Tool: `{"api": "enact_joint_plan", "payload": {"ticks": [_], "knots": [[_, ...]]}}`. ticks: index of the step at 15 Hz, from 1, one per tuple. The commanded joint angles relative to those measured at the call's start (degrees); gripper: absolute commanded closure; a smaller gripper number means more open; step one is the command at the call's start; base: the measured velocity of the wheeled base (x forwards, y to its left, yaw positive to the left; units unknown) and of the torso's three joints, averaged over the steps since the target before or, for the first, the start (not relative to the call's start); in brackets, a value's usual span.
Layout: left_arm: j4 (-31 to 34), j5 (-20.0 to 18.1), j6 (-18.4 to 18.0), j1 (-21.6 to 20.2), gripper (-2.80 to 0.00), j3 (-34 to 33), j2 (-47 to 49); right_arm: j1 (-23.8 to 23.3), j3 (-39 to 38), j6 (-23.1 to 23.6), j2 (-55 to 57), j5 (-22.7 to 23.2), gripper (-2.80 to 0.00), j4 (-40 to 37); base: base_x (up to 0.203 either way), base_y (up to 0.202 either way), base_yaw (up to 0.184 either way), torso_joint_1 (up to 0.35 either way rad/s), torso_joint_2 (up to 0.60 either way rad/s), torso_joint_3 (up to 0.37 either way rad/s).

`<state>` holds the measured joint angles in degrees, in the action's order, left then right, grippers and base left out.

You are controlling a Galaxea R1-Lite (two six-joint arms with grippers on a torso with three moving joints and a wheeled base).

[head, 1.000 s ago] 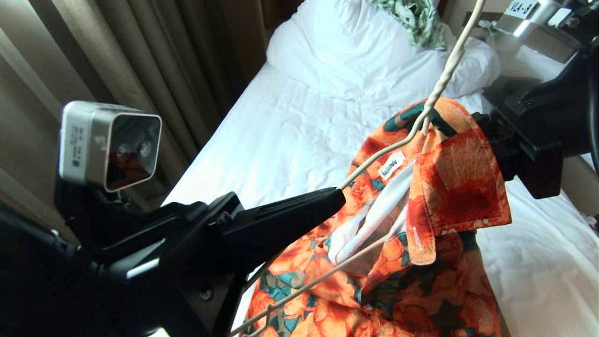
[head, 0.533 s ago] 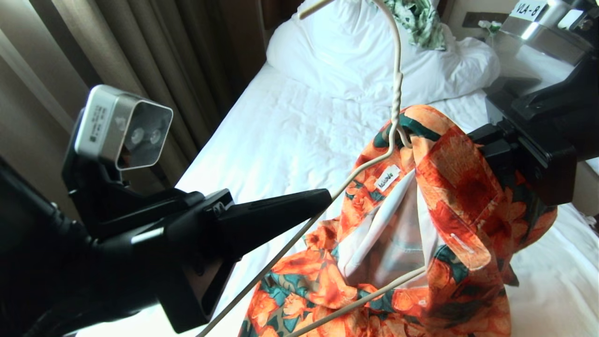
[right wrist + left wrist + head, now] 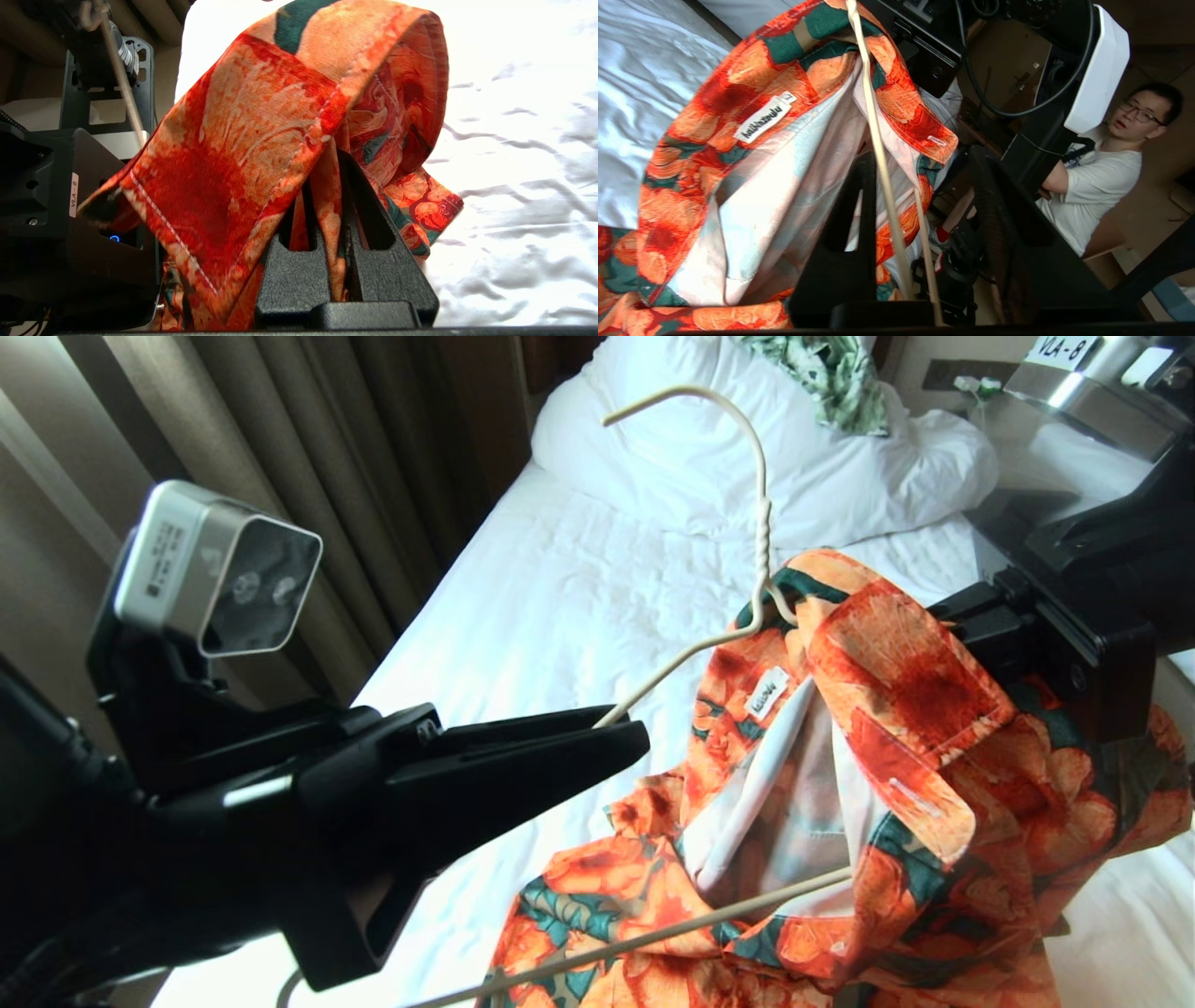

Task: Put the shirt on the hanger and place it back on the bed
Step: Hook the other side of the shirt onto the hanger

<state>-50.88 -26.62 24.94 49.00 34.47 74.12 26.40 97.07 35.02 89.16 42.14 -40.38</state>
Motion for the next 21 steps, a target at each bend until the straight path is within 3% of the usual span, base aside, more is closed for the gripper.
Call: {"api": "enact_joint_plan", "payload": {"ticks": [1,7,8,13,18,21], "knots": [[-0.36,-0.01,0.17,-1.59,-2.80,-0.04,-0.94,-0.20,0.05,0.23,0.22,0.13,0.00,-0.32,0.000,0.000,0.000,0.000,0.00,0.000],[5.06,0.05,0.14,-13.45,-2.80,-2.81,-5.98,-3.56,-0.93,0.31,-0.03,-2.06,0.00,-0.82,0.000,0.000,0.000,0.000,0.00,0.000],[5.28,0.07,0.12,-14.91,0.00,-3.60,-5.93,-4.39,-1.25,0.31,-0.04,-2.05,0.00,-0.94,0.000,0.000,0.000,0.000,0.00,0.000],[5.44,0.92,0.04,-17.76,0.00,-10.43,-5.21,-8.63,-4.55,0.31,-0.74,-2.04,0.00,-0.74,0.000,0.000,0.000,0.000,0.00,0.000],[5.31,1.72,-1.53,-17.52,0.00,-10.21,1.67,-12.29,-8.45,3.01,-0.57,-1.55,0.00,0.05,0.000,0.000,0.000,0.000,0.00,0.000],[5.14,2.07,-1.61,-17.14,0.00,-8.15,8.00,-13.42,-12.12,3.21,-0.57,-1.38,0.00,5.73,0.000,0.000,0.000,0.000,0.00,0.000]]}}
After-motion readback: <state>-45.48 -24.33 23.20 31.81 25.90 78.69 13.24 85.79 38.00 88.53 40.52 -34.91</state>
